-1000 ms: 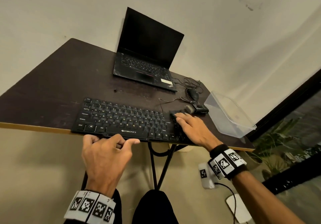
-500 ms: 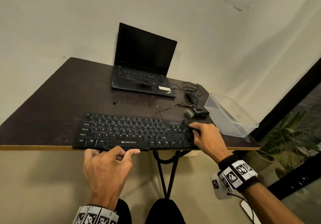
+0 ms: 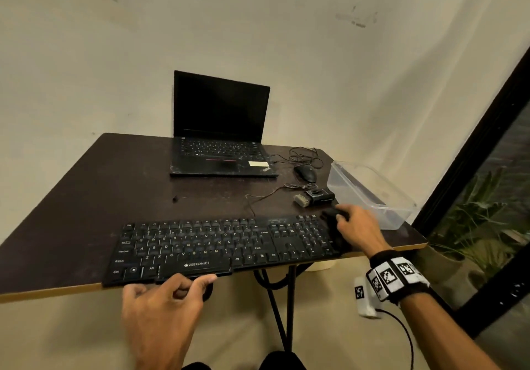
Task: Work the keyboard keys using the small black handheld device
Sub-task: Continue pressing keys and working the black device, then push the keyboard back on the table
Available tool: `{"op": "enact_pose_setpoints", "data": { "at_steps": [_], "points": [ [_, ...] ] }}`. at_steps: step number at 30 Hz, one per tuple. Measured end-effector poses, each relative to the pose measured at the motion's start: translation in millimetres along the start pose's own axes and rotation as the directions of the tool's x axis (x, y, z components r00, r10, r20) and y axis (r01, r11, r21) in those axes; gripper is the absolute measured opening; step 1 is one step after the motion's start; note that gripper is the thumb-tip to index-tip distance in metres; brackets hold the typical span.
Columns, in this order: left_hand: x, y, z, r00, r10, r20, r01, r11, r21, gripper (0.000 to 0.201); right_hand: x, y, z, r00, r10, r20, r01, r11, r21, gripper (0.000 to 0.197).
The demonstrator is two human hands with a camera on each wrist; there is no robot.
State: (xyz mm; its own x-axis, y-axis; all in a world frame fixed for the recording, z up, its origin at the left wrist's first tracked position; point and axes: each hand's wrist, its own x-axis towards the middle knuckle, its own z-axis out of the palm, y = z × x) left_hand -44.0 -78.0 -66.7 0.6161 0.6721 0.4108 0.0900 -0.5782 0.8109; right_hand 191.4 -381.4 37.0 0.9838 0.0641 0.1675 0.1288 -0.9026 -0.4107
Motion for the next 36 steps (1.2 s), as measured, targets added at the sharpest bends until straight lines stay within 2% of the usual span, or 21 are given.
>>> {"op": "enact_pose_setpoints", "data": {
  "at_steps": [2,4,7,11,17,19,22,24,25,26,28,29,31,36],
  "points": [
    [0.4,3.1,2.0,0.992,0.036,-0.125,-0.028,0.997,0.066,0.043,-11.5,1.6,4.8,1.000,-0.014,-0.013,0.014,1.000,-0.017,0.040],
    [-0.3,6.2,3.4,0.991,0.062,-0.123,-0.050,0.994,0.099,0.045,-29.4,2.9,4.9,0.994,-0.043,-0.104,0.044,0.999,0.003,0.039],
    [-1.2,6.8,4.1,0.981,0.062,-0.182,-0.039,0.991,0.128,0.044,-57.3,3.3,5.1,0.974,-0.063,-0.219,0.091,0.989,0.117,0.036],
    [-2.7,11.0,3.6,0.969,0.129,-0.212,-0.102,0.986,0.134,0.047,-78.8,1.1,26.0,0.979,-0.079,-0.185,0.137,0.936,0.323,0.038],
    [-2.0,0.4,3.7,0.884,0.404,-0.233,-0.375,0.913,0.160,0.047,-98.0,-8.0,51.3,0.980,-0.041,-0.194,0.113,0.919,0.378,0.056],
    [0.5,-4.2,3.3,0.872,0.431,-0.233,-0.403,0.901,0.160,0.048,-100.5,-14.6,50.5,0.976,-0.049,-0.211,0.124,0.924,0.362,0.054],
    [2.4,-5.8,3.3,0.870,0.438,-0.226,-0.413,0.898,0.149,0.048,-99.0,-44.6,36.3,0.955,-0.167,-0.245,0.244,0.911,0.333,0.034],
    [1.7,-7.3,4.3,0.857,0.460,-0.231,-0.436,0.887,0.148,0.047,-91.4,-80.1,23.9,0.930,-0.321,-0.177,0.362,0.882,0.301,0.021],
    [1.4,-7.3,4.9,0.848,0.474,-0.238,-0.452,0.880,0.145,0.046,-86.3,-101.3,17.5,0.906,-0.410,-0.104,0.422,0.862,0.281,0.018],
    [1.6,-7.3,4.6,0.838,0.487,-0.246,-0.468,0.873,0.137,0.043,-80.7,-124.6,12.5,0.869,-0.495,-0.007,0.481,0.841,0.248,0.017],
    [2.6,-6.9,2.6,0.823,0.508,-0.254,-0.495,0.861,0.117,0.035,-67.8,-173.5,7.7,0.760,-0.610,0.223,0.601,0.791,0.116,0.020],
    [3.9,-7.4,0.7,0.818,0.516,-0.255,-0.505,0.856,0.113,0.030,-60.8,-198.1,10.4,0.706,-0.632,0.319,0.654,0.755,0.047,0.022],
    [7.1,-7.6,-3.0,0.812,0.526,-0.254,-0.516,0.849,0.112,0.025,-47.6,-240.7,22.6,0.635,-0.644,0.427,0.725,0.687,-0.041,0.028],
    [12.5,-10.8,-3.1,0.837,0.500,-0.221,-0.500,0.864,0.061,0.025,-23.4,-321.5,60.7,0.559,-0.635,0.533,0.823,0.505,-0.261,0.049]
  ]
}}
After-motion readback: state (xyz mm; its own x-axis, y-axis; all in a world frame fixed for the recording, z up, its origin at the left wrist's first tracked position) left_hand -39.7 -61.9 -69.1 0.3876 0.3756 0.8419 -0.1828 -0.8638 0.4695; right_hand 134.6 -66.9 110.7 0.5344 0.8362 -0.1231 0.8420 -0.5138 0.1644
